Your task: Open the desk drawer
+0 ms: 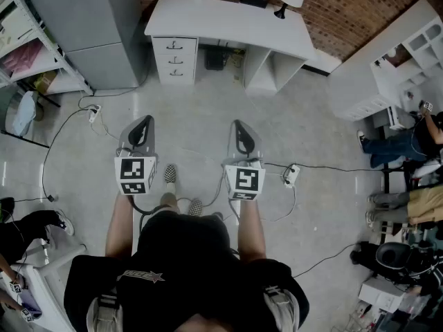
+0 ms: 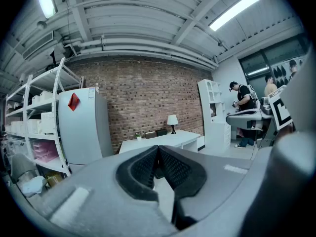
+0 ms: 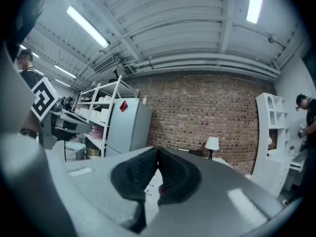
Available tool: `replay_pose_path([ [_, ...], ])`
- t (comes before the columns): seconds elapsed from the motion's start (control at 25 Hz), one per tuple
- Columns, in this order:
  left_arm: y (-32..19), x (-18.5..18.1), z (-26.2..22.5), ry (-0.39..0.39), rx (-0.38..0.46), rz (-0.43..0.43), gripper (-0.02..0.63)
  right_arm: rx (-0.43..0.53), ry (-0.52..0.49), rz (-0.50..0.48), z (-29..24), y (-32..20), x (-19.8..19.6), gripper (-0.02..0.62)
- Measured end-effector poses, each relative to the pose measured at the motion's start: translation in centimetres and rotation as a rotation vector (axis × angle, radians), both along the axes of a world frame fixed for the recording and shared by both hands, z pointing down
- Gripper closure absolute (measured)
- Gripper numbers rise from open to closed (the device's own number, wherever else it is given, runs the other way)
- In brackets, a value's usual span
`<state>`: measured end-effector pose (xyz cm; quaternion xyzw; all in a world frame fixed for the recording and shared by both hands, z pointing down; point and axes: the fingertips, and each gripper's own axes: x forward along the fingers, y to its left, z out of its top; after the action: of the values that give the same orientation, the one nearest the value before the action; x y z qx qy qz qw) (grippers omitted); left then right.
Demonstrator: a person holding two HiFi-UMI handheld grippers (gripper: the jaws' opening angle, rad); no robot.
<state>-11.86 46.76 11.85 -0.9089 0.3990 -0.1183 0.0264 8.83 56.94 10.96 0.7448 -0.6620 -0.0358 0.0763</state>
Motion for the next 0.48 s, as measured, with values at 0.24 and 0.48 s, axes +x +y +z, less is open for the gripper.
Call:
replay_pose_path([
  [0.24,-2.2,0.2,0.2,-0.005,-0.015,-0.001,0.595,0.0,-0.018,0.0,0.0,-2.3,0.2,0.592],
  [0.48,-5.6,0.6,0.9,-0.006,-0.032,-0.002,0.595,-0.032,-0.019,0.007,1.0,-5.9,0.7,0.592],
])
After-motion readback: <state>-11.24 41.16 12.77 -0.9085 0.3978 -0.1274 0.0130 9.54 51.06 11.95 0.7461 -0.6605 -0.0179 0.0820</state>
